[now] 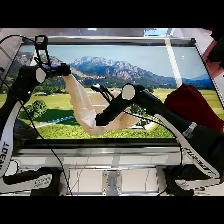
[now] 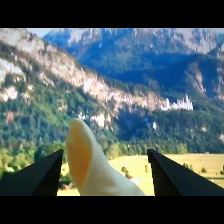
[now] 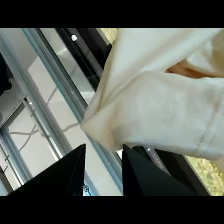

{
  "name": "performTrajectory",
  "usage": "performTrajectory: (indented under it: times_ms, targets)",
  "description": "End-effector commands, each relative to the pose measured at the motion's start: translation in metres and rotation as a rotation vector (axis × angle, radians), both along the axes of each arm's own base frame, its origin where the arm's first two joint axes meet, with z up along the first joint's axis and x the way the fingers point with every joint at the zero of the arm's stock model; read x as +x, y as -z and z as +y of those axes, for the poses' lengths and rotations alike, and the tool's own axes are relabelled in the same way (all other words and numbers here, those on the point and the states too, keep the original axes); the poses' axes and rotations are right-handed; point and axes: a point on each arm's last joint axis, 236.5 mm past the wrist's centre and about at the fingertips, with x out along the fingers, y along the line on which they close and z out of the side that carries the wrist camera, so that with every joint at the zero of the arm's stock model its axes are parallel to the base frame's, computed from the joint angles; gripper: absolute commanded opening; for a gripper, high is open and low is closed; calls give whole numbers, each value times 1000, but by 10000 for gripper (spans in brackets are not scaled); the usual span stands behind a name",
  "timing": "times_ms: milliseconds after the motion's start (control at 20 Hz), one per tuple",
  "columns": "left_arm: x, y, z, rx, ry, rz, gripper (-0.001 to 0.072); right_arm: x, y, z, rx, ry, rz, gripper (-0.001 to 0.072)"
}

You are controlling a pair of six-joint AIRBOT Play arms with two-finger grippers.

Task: Fold the shirts.

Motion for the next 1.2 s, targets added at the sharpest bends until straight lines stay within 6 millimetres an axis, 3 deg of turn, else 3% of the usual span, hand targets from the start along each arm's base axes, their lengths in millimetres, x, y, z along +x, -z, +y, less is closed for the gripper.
performTrajectory:
  times_ms: [0,100,200,300,400,500,550,650,700,750,850,950,1000,1100,1150]
  targets:
    - [24,-54,0,-6,-3,-176,596,38,3,-32,-60,54,-71,292]
    - [25,-112,12,44,-15,-285,596,75,-21,-81,-136,156,-138,291]
    - [8,-157,44,132,-66,-337,595,110,-46,-141,-218,275,-235,291]
    - [-23,-180,95,253,-163,-319,594,135,-69,-200,-277,411,-320,292]
    - [-63,-180,155,301,-301,-229,594,149,-90,-244,-282,524,-366,292]
    - [-113,-154,210,300,-440,-98,593,157,-99,-272,-265,605,-369,292]
    - [-142,-128,229,272,-508,-20,592,159,-99,-281,-259,630,-359,293]
    - [-194,-59,237,173,-580,124,564,164,-93,-293,-258,663,-355,293]
    - [-213,-24,227,92,-597,180,563,165,-88,-294,-258,668,-355,293]
    - [-225,14,204,-49,-601,234,562,166,-83,-294,-260,667,-358,293]
    - [-227,71,139,-366,-525,320,494,165,-69,-294,-266,668,-342,295]
    - [-214,98,95,-616,-470,316,157,164,-60,-295,-274,671,-332,338]
    - [-213,112,88,-685,-488,323,123,162,-56,-296,-279,669,-322,344]
    - [-220,141,84,-714,-521,404,150,161,-55,-296,-285,652,-324,343]
    - [-224,156,76,-736,-519,471,309,161,-56,-296,-284,651,-328,343]
